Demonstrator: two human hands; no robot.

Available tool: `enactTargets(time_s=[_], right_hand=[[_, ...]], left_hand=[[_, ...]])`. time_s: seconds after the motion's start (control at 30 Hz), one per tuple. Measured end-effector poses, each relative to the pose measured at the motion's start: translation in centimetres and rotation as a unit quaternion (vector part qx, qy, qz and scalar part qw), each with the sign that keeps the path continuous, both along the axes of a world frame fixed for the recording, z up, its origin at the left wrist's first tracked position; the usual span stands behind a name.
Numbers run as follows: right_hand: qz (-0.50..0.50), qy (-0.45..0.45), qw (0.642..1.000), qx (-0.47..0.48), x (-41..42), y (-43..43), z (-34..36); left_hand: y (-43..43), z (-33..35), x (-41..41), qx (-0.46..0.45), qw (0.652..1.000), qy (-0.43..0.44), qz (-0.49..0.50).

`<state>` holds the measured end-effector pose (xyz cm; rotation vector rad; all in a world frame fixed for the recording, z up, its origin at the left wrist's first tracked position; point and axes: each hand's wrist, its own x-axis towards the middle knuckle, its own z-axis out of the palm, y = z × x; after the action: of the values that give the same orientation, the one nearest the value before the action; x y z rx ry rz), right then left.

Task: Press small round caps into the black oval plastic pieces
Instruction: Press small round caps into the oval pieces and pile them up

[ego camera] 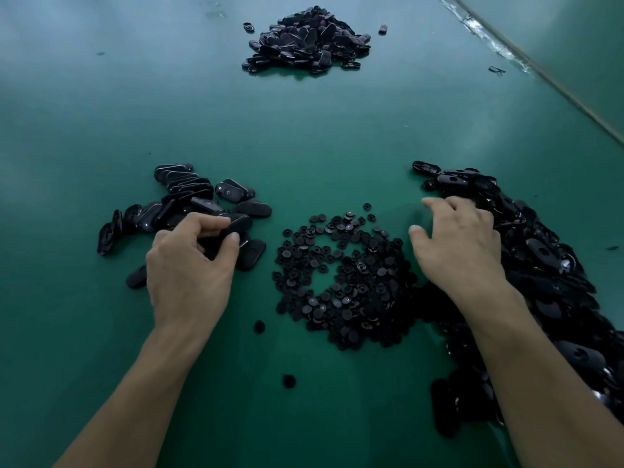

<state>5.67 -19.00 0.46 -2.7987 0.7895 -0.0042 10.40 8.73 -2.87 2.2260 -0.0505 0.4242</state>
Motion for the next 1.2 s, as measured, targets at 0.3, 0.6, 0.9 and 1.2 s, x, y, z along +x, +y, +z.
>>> enactTargets(time_s=[0.3,0.6,0.9,1.2], right_hand=[[-0.002,-0.01,0.999,-0.041,0.0,0.0,-0.1],[-0.037,-0.002,0.999,-0.037,-0.9,-0.2,-0.1],[-0.008,-0.117,0.993,0.02,-1.5,-0.4,0.1],[0.053,-0.267,0.95,0.152,-1.3,1.6,0.7]], left_hand=[[-0.1,0.2,0.0,0.021,0.999,-0.04,-0.005],[-0.6,0.2,-1.0,0.027,0.989,-0.108,-0.096],[-2.1,0.0,-2.4,-0.034,0.979,-0.109,-0.17],[-2.1,0.3,-2.6,-0.097,0.968,-0.07,-0.22]])
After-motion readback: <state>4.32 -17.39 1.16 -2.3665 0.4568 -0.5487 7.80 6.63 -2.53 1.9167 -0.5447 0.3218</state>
